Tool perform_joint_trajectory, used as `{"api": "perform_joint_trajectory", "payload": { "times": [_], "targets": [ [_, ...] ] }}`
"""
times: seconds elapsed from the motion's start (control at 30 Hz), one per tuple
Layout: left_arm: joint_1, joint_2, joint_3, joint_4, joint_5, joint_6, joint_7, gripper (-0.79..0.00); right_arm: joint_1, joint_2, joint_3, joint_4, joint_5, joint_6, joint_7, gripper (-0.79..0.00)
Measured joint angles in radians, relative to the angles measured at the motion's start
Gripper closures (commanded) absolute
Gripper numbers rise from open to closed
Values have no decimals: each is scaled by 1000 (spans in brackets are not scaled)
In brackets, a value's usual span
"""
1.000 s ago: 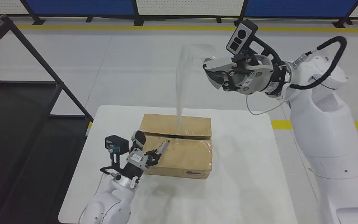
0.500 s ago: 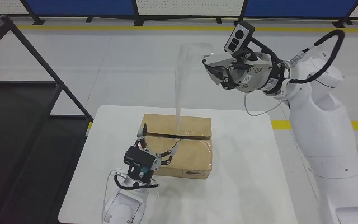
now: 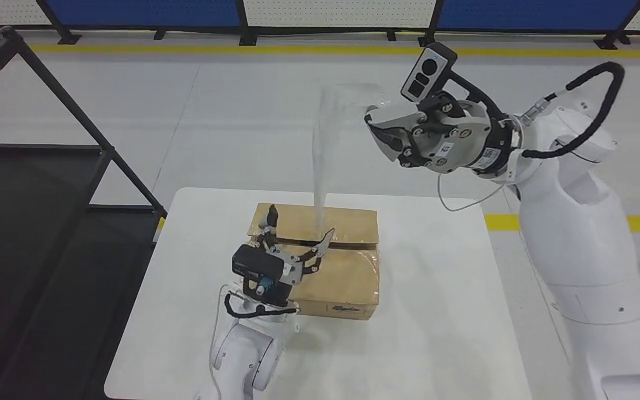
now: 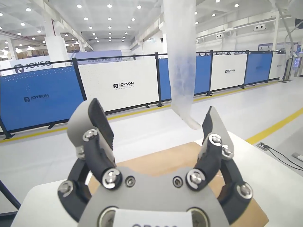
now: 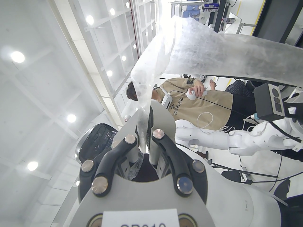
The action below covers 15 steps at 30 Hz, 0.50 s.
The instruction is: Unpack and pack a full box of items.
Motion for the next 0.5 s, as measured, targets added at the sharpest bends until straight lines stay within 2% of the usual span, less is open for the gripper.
{"api": "perform_joint_trajectory", "payload": {
  "times": [0.07,0.13,0.17,0.5],
  "targets": [
    [-5,0,5,7,1,2,14,-265,-4,2,2,-2,0,-2,-2,0],
    [-7,0,7,11,0,5,22,-105,-7,3,4,-1,1,-4,-2,0],
    [-7,0,7,11,0,6,23,0,-8,4,5,0,3,-5,-2,0],
    [35,11,-32,-28,20,1,31,0,-11,12,19,26,20,24,-14,0]
  ]
}}
